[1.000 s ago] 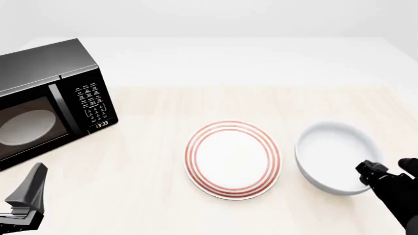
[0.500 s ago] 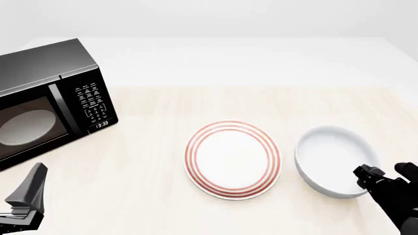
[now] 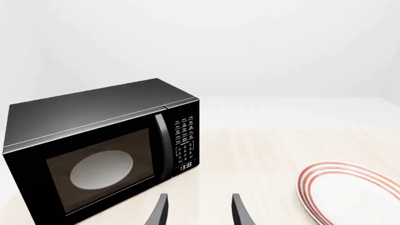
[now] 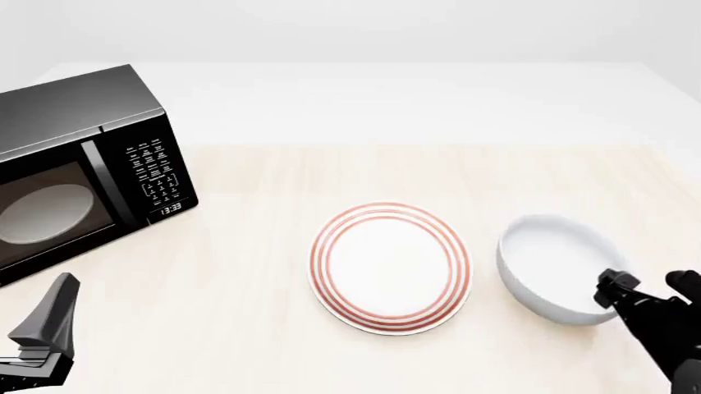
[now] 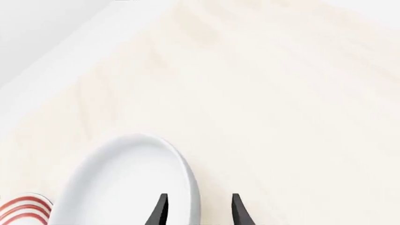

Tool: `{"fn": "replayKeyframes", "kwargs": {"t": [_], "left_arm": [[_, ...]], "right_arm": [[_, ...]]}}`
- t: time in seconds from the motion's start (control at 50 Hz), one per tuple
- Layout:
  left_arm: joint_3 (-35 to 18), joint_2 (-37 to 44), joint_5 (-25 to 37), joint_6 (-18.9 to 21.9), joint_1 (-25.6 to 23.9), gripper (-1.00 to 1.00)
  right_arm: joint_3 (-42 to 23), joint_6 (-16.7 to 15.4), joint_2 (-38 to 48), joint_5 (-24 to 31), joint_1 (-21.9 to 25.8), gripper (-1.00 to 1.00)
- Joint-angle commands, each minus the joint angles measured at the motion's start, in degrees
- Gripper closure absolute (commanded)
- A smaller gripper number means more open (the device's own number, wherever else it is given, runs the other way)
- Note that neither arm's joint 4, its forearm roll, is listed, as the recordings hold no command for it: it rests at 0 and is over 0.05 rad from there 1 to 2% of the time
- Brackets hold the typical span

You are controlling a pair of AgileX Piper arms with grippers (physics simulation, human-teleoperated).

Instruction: Put the white bowl to the right of the plate.

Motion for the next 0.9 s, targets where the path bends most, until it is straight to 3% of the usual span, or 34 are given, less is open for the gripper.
{"fn": "replayKeyframes", "kwargs": {"t": [0.02, 0.24, 0.36, 0.44, 0.6, 0.7, 0.78, 0.82, 0.86, 0.88, 0.9], "left_arm": [[0.00, 0.00, 0.00, 0.00, 0.00, -1.00], [0.00, 0.00, 0.00, 0.00, 0.00, -1.00], [0.00, 0.00, 0.00, 0.00, 0.00, -1.00], [0.00, 0.00, 0.00, 0.00, 0.00, -1.00], [0.00, 0.00, 0.00, 0.00, 0.00, -1.00], [0.00, 0.00, 0.00, 0.00, 0.00, -1.00], [0.00, 0.00, 0.00, 0.00, 0.00, -1.00], [0.00, 0.00, 0.00, 0.00, 0.00, -1.00], [0.00, 0.00, 0.00, 0.00, 0.00, -1.00], [0.00, 0.00, 0.00, 0.00, 0.00, -1.00], [0.00, 0.00, 0.00, 0.00, 0.00, -1.00]], "right_arm": [[0.87, -1.21, -10.11, 8.28, 0.71, -1.00], [0.04, -3.01, -31.10, 26.58, 1.92, -1.00], [-4.79, -5.45, -52.72, 48.20, 4.72, -1.00], [-7.84, -6.80, -61.03, 56.68, 5.98, -1.00], [-11.84, -8.68, -68.09, 63.73, 10.07, -1.00], [-11.89, -8.44, -68.57, 63.59, 12.05, -1.00], [-11.69, -9.54, -69.61, 63.19, 14.32, -1.00], [-11.48, -12.04, -69.59, 62.22, 12.80, -1.00], [-10.52, -12.25, -68.76, 60.07, 15.71, -1.00], [-9.94, -11.12, -73.06, 62.67, 16.36, -1.00], [-9.96, -12.12, -73.54, 62.85, 17.09, -1.00]]}}
